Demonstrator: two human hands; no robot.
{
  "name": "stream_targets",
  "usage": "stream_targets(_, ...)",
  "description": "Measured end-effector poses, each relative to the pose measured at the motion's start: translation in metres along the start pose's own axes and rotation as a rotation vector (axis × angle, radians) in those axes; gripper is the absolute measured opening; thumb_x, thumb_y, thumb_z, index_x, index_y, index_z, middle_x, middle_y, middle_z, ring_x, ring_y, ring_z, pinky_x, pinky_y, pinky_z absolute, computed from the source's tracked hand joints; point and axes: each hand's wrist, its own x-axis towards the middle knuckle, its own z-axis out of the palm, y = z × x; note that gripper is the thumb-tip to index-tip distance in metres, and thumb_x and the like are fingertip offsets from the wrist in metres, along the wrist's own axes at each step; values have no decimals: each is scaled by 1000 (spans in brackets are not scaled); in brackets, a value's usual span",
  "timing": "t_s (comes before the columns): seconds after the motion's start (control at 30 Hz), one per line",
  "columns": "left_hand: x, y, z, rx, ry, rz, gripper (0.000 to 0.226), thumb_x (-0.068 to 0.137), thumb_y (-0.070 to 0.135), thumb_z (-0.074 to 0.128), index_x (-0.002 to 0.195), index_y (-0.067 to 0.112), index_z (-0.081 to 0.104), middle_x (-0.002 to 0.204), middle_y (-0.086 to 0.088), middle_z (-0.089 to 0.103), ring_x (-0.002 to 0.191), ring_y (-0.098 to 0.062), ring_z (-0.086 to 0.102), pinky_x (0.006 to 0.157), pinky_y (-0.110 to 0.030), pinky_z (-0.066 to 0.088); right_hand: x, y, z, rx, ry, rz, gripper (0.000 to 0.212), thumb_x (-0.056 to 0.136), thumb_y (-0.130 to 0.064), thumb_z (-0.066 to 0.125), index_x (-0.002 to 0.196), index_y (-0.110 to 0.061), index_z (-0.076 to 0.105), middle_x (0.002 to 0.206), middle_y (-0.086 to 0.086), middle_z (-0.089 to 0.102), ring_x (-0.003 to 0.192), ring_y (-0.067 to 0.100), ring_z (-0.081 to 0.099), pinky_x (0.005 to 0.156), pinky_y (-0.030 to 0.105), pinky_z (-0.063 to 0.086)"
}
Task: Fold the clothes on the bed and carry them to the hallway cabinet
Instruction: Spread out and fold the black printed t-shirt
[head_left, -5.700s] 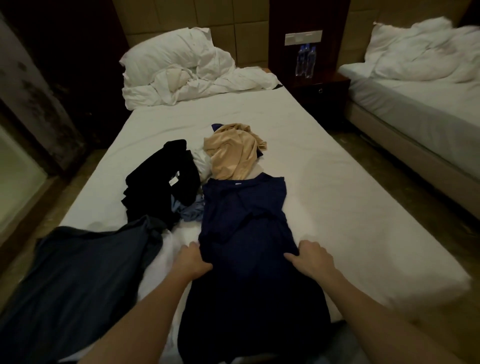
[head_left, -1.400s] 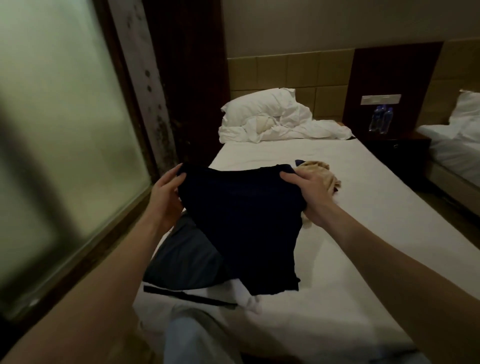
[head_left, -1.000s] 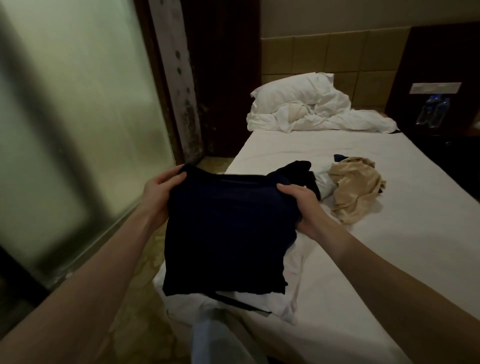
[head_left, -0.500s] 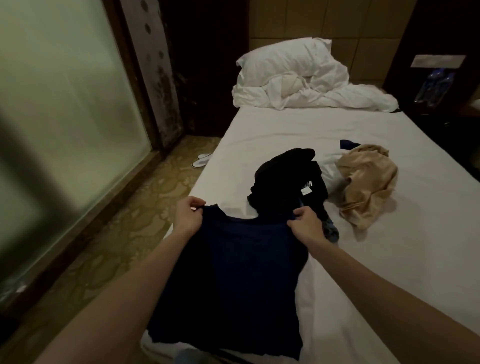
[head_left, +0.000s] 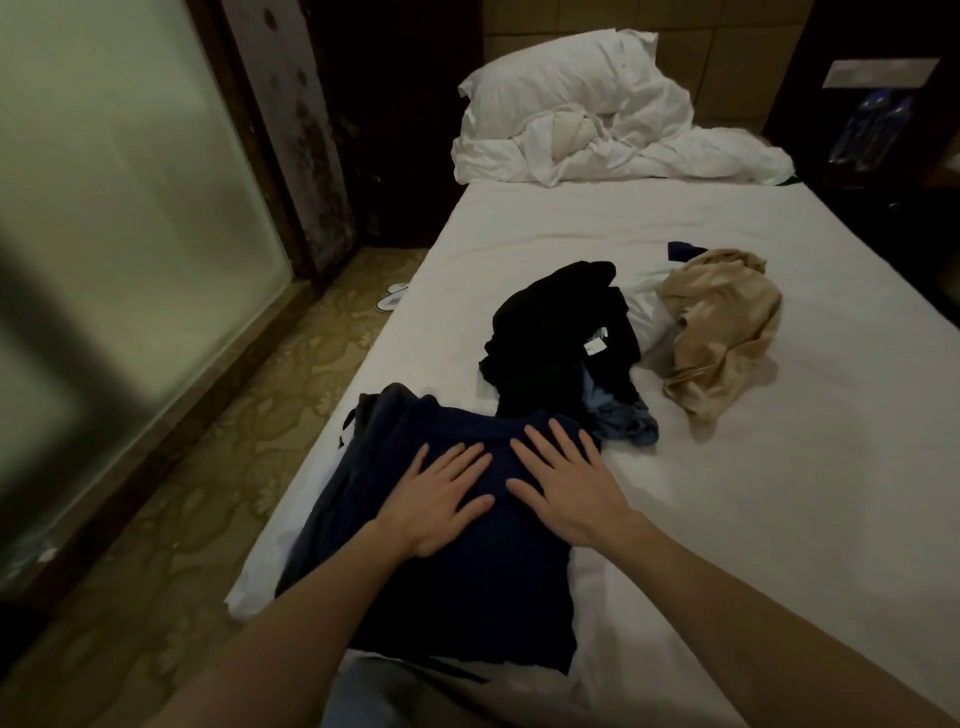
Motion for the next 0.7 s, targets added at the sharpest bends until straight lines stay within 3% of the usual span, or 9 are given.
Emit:
stream_targets(0.13, 10, 6, -12, 47, 64, -8, 81, 89, 68, -4, 158, 29, 12, 165, 11, 4, 152, -9, 1, 124, -39, -4, -8, 41, -8, 59, -20, 149, 70, 92, -71, 5, 155, -42, -4, 164, -16, -7, 151, 21, -13, 120, 54, -4)
stream_targets(0.23, 31, 18, -29, 27, 179, -20, 82, 92, 68, -3, 156, 24, 24, 164, 6, 17, 150, -11, 15, 125, -35, 3, -9, 77, -17, 142, 56, 248, 68, 99, -64, 17, 157, -33, 2, 165, -7, 6, 152, 24, 0, 121, 50, 9)
stream_targets(0.37, 84, 45, -44, -48, 317, 9, 61, 102, 51, 25, 153, 19, 30, 161, 2, 27, 147, -15, 26, 123, -34, 14, 9, 116, -33, 243, 274, 301, 59, 100, -42, 45, 150, -15, 31, 148, 9, 45, 136, 29, 40, 108, 43, 38)
stream_targets(0.43, 118, 59, -48, -96, 361, 11, 54, 102, 39, 41, 151, 18, 34, 159, -1, 30, 146, -18, 29, 121, -34, 19, 25, 130, -43, 313, 314, 297, 55, 96, -35, 54, 144, -14, 38, 138, 11, 52, 127, 30, 48, 98, 42, 46)
stream_targets(0.57, 185, 70, -50, -143, 356, -45, 55, 98, 31, 49, 150, 19, 35, 161, -4, 27, 146, -20, 28, 119, -35, 24, 67, 150, -53, 465, 336, 279, 56, 91, -37, 65, 138, -17, 45, 133, 6, 56, 124, 26, 51, 97, 37, 46)
stream_targets(0.7, 236, 70, -47, -107, 316, -51, 69, 95, 26, 50, 157, 24, 18, 164, -3, 17, 148, -23, 23, 114, -37, 30, 109, 165, -47, 518, 283, 250, 56, 87, -34, 72, 135, -18, 49, 128, 3, 60, 120, 24, 55, 93, 33, 45)
